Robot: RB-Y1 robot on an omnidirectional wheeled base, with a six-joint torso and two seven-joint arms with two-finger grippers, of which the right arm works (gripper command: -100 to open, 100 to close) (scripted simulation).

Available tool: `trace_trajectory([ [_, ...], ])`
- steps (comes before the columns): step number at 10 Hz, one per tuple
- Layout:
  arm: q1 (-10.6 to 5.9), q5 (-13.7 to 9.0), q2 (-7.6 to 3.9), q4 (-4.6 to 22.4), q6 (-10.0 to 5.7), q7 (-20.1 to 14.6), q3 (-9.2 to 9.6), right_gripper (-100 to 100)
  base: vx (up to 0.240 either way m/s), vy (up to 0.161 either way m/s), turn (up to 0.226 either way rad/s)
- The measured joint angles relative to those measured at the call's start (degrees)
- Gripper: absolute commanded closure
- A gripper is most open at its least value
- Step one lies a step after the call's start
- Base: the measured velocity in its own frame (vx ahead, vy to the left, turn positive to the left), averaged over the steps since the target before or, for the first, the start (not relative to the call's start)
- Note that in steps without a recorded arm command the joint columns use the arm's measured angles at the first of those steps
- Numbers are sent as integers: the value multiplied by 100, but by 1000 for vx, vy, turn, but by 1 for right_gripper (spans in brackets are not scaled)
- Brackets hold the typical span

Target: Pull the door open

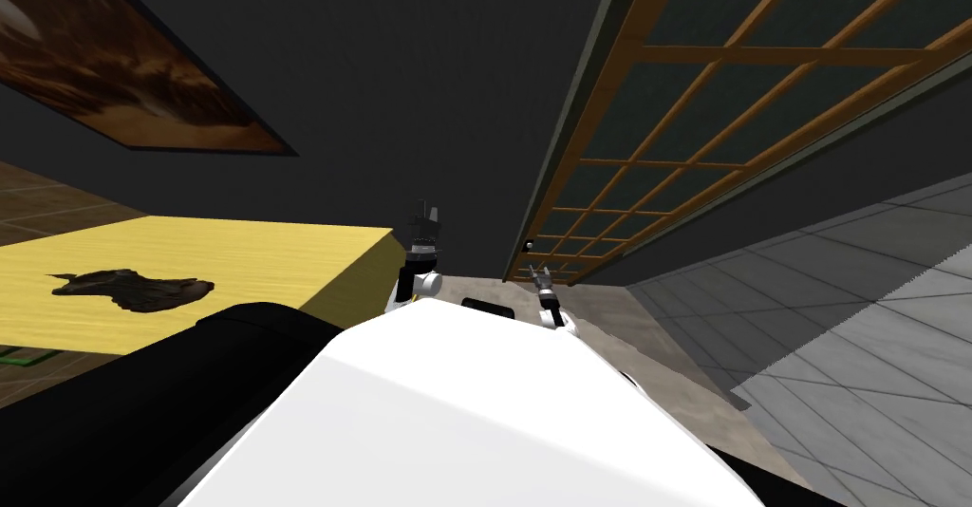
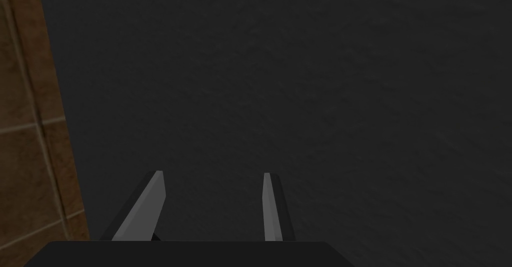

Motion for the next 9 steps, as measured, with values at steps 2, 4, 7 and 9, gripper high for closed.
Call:
trace_trajectory([
  [2,-99,-4,-22,303,-110,167,3,-100,100,1,28],
  [4,-223,-10,-54,645,-230,335,6,-100,80,-6,17],
  [7,-226,97,-54,729,-268,340,-189,-100,149,32,151],
  [9,-232,216,-39,809,-310,326,-420,-100,161,30,134],
])
